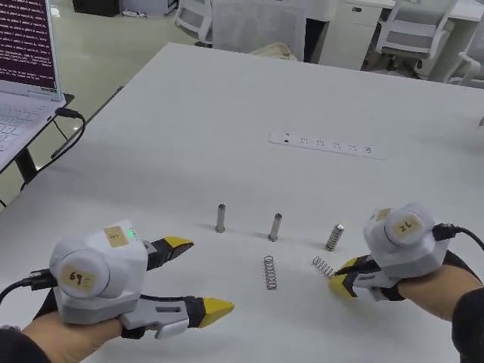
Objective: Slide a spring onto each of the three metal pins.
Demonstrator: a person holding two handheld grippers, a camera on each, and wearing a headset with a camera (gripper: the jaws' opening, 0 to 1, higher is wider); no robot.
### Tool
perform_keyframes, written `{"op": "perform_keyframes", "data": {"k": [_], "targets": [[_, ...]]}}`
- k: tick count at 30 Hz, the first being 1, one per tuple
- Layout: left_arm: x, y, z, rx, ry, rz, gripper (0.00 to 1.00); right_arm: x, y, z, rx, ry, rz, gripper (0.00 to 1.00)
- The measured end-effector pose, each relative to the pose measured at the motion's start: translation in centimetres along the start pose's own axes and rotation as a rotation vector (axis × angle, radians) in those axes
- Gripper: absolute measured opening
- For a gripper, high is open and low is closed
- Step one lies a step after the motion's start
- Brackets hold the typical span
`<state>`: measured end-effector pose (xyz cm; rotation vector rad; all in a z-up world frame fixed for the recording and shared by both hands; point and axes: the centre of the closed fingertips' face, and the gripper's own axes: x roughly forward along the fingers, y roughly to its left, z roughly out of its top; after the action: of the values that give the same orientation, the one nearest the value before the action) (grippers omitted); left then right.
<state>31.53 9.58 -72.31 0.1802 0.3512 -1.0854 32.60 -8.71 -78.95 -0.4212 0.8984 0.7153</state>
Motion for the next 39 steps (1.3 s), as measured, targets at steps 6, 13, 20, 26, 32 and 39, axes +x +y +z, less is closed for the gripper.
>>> {"op": "perform_keyframes", "data": {"k": [6, 13, 20, 26, 32, 39], "targets": [[0.2, -0.3, 0.2, 0.006, -0.003, -0.008, 0.62, -0.7, 0.8, 0.5, -0.025, -0.007, 0.017, 0.08], [0.3, -0.8, 0.6, 0.016, -0.007, -0.022, 0.61, -1.8, 2.7, 1.1, -0.074, -0.013, 0.071, 0.08], [0.4, -1.1, 0.7, 0.025, -0.007, -0.036, 0.58, -2.7, 4.4, 2.0, -0.128, -0.025, 0.122, 0.08], [0.5, -1.5, 0.7, 0.043, -0.003, -0.055, 0.56, -3.4, 6.1, 3.4, -0.191, -0.031, 0.168, 0.08], [1.0, -2.3, 0.9, 0.078, 0.007, -0.087, 0.53, -3.5, 7.7, 4.7, -0.242, -0.028, 0.211, 0.08], [1.5, -3.1, 1.0, 0.124, 0.025, -0.128, 0.5, -3.3, 9.4, 5.3, -0.295, -0.004, 0.257, 0.08]]}}
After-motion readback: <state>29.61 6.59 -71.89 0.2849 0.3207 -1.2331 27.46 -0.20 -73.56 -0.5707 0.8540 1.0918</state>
